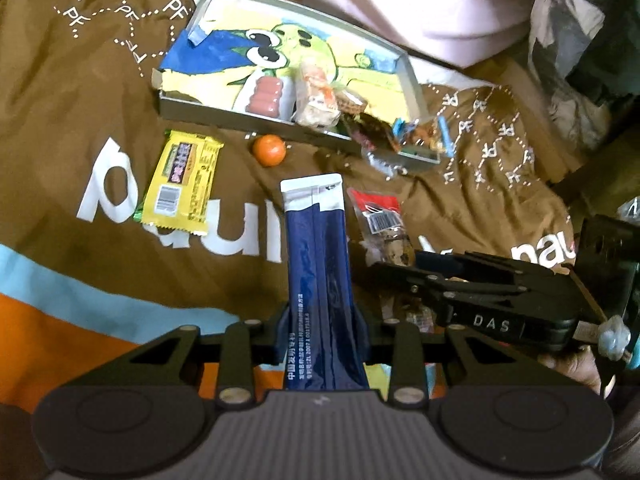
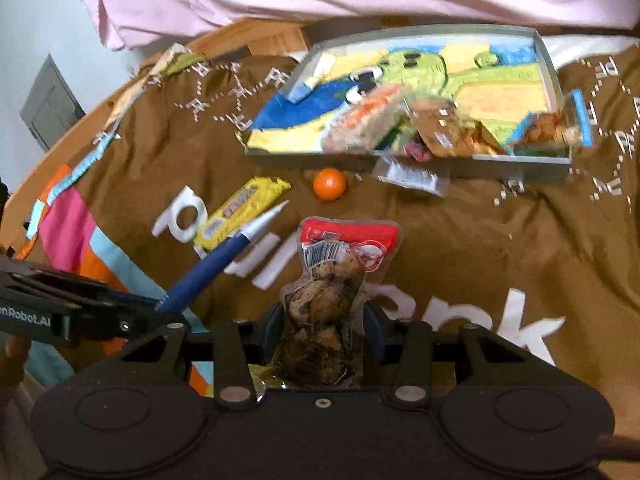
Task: Organize snacks
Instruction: 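Carry the blue bar with the left tool over the tray while the right tool carries the nut pack there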
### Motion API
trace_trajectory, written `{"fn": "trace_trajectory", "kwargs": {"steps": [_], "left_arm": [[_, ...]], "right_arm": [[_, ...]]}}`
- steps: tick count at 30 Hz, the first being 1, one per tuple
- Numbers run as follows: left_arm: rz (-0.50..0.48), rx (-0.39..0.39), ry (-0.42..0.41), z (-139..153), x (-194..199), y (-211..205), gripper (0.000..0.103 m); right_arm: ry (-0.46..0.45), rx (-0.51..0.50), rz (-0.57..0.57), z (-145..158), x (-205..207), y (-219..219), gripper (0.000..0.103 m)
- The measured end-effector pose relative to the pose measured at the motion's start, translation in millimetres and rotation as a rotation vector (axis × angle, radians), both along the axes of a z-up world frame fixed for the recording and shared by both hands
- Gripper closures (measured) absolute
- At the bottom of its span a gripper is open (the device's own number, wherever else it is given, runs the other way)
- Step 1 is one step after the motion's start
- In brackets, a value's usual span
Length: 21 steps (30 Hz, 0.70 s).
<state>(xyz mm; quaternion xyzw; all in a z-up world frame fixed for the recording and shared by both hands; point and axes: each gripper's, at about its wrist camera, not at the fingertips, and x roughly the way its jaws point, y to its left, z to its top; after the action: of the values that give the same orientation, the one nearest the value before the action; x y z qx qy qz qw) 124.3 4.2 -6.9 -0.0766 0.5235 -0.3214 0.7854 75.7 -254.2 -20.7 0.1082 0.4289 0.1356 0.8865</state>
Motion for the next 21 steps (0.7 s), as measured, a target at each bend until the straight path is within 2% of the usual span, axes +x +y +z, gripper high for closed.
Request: {"fn": "trace_trajectory", "kwargs": {"steps": [3, 7, 13, 17, 19, 21], "left_arm": [[0.020, -0.015, -0.005, -0.5, 1.0, 1.0, 0.067], [0.058, 0.001, -0.069, 7.2, 1.5, -1.1, 0.067], [0.132, -0.020, -0.215, 33.7, 1.7, 0.0, 0.067], [0.166, -0.017, -0.234, 45.1, 4.9, -0.6, 0.067], [0.170, -0.030, -0.241, 51.6, 5.5, -1.1, 0.067], [0.181, -0.054, -0.242, 57.5, 6.2, 0.1, 0.067]], "right_arm": [[-0.025, -0.015, -0.002, 3.3, -0.7, 1.5, 0.057], [-0.065, -0.031, -0.028, 9.0, -0.5, -1.1, 0.057], [-0.117, 0.019, -0.056, 24.1, 7.1, -0.4, 0.057], [-0.113, 0.064, -0.077, 30.6, 11.1, -3.8, 0.057], [-0.110, 0.117, -0.080, 36.8, 14.3, -5.5, 0.057], [-0.129, 0.115, -0.077, 46.2, 15.7, -2.4, 0.057]]}}
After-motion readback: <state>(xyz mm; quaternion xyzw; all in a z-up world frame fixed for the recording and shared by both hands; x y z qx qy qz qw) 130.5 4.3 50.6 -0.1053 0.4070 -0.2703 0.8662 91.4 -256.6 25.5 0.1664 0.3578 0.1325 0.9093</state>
